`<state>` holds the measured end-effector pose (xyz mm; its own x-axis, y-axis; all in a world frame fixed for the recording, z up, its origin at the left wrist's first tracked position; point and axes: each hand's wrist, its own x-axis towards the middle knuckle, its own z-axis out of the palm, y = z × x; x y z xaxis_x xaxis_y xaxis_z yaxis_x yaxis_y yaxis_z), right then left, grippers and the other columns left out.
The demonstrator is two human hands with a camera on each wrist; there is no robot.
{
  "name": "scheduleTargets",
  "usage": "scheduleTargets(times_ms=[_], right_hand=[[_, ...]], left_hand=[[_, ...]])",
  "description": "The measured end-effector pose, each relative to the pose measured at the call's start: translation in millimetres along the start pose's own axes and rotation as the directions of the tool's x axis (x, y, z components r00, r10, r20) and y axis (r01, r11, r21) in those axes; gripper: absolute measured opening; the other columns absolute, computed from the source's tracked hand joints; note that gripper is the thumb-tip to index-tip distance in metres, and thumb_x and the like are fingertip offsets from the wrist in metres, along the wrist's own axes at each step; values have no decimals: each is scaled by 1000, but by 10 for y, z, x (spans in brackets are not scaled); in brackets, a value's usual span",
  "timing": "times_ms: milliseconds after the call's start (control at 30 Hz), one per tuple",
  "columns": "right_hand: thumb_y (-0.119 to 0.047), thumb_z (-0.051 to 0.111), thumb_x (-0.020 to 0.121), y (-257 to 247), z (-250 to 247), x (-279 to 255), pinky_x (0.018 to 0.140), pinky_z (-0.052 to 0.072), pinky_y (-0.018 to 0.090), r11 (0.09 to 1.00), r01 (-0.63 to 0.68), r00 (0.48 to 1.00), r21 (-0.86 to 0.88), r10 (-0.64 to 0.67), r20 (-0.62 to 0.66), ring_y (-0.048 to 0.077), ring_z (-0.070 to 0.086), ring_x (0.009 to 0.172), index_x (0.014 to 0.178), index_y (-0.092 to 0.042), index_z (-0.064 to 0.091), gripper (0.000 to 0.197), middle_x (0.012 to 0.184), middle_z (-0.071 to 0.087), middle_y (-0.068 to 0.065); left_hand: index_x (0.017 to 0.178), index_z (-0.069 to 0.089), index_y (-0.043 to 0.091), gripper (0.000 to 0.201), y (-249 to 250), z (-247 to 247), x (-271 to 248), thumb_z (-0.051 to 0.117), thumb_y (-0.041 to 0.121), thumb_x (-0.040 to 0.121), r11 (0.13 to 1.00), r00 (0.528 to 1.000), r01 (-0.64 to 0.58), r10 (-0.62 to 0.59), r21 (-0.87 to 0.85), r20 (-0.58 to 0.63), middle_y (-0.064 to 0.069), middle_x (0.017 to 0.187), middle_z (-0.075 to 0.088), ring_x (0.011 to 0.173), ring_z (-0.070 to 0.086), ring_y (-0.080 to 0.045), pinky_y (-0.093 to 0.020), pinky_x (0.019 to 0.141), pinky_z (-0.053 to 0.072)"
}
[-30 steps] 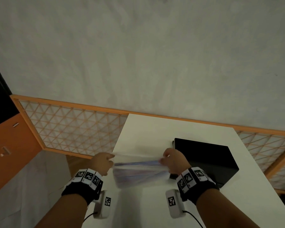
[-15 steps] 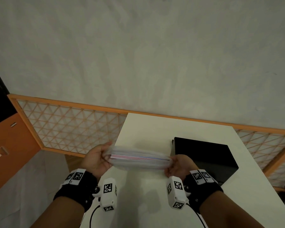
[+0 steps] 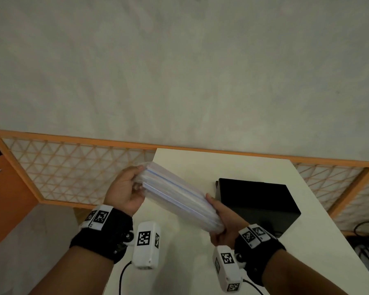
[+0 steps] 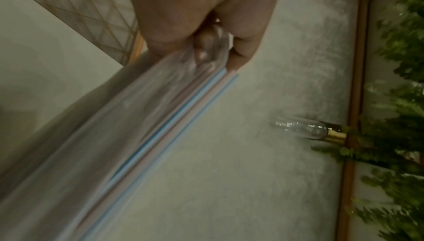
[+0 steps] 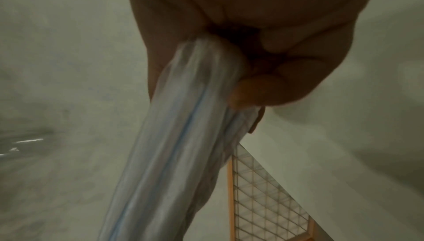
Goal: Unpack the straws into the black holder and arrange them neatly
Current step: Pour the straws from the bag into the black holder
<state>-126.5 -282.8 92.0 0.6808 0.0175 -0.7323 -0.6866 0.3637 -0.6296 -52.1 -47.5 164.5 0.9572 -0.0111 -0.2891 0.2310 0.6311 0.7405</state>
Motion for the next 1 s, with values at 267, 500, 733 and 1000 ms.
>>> scheduleTargets(times_ms=[267, 500, 733, 1000], right_hand=[[-50, 84, 45, -879, -761, -375, 44, 26, 21, 961, 270, 948, -65, -277, -158, 15, 47, 46, 64, -19, 63, 42, 55, 57, 1], [-40, 81, 64, -1357, -1609, -614, 45, 48, 22, 888, 453, 852, -84, -458, -253, 20, 66, 54, 91, -16, 64, 40, 76, 70, 8], [-36, 76, 69, -1393, -2125, -567, 68, 58, 32, 860, 495, 811, -127, -510, -288, 25, 71, 82, 109, -7, 64, 51, 93, 74, 12], [-33, 74, 75, -1338, -2253, -522, 62, 45, 21, 752, 555, 751, -356, -637, -174, 11, 60, 87, 116, -17, 59, 47, 100, 66, -1]], left_hand=[[77, 66, 19, 8, -351, 735, 223, 69, 25, 82, 934, 953, 171, -237, 314, 189, 0, 63, 53, 50, 43, -11, -18, 39, 36], [84, 65, 13, 4, -1014, 1494, 261, 67, 17, 84, 809, 863, 232, -427, 540, 270, 2, 55, 67, 45, 60, -11, -15, 40, 42], [108, 65, -6, 41, -1505, 1742, 438, 77, 13, 74, 661, 847, 63, -431, 748, 310, -21, 113, 68, 104, 65, -37, -45, 92, 53], [119, 58, 9, 61, -1722, 1753, 588, 83, 22, 66, 273, 904, -289, -237, 918, 355, -6, 117, 65, 106, 61, -25, -36, 96, 48]])
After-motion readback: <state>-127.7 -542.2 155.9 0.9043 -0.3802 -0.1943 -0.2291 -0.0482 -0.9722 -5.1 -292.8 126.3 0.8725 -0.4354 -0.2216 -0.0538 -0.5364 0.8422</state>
